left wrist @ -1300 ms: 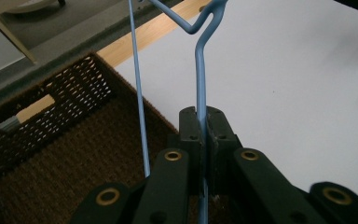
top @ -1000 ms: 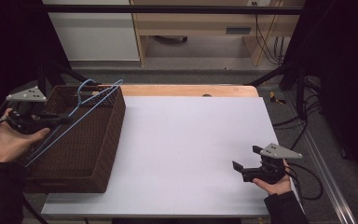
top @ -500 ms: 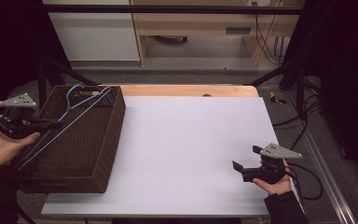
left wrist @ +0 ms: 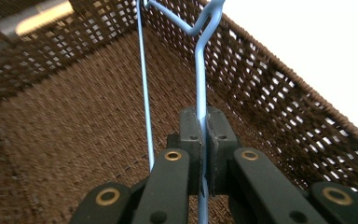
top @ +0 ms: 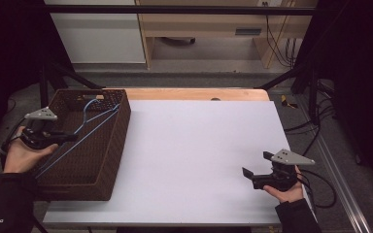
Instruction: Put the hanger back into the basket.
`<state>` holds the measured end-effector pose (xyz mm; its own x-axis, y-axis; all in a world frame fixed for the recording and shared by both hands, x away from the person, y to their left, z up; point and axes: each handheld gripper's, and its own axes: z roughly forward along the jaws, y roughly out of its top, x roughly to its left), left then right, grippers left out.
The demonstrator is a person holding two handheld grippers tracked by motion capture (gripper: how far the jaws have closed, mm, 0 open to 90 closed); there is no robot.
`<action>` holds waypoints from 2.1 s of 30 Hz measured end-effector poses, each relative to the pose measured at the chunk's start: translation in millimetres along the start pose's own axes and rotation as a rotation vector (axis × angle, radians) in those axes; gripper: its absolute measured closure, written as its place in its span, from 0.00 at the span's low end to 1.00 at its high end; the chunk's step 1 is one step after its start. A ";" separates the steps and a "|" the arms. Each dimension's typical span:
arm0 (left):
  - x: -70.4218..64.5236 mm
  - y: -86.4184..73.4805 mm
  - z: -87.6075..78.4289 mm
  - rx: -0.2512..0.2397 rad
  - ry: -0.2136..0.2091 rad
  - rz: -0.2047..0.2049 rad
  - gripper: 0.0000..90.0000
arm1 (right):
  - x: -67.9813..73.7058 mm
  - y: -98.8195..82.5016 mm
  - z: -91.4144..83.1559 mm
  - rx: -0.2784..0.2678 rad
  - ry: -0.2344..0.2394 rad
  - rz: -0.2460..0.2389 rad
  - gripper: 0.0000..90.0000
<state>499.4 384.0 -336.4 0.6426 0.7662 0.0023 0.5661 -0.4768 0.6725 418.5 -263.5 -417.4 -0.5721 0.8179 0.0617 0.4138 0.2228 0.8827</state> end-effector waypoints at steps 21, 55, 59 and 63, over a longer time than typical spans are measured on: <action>-0.9 -30.1 41.9 0.133 0.073 -0.030 0.95 | 0.1 -0.8 1.3 0.007 0.003 -0.003 0.03; -87.9 5.9 -6.5 -0.325 -0.015 -0.018 0.23 | -0.5 2.8 -5.3 -0.030 -0.002 0.004 0.03; -105.0 9.6 -6.4 -0.356 -0.037 -0.002 0.15 | -0.4 3.3 -6.5 -0.034 -0.003 0.006 0.03; -125.5 11.0 -1.2 -0.378 -0.062 0.019 0.11 | -0.6 3.5 -6.8 -0.038 -0.003 0.006 0.02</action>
<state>424.3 283.1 -328.4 0.6874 0.7260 -0.0200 0.3315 -0.2892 0.8981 415.4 -266.8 -411.2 -0.5672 0.8209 0.0657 0.3902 0.1977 0.8992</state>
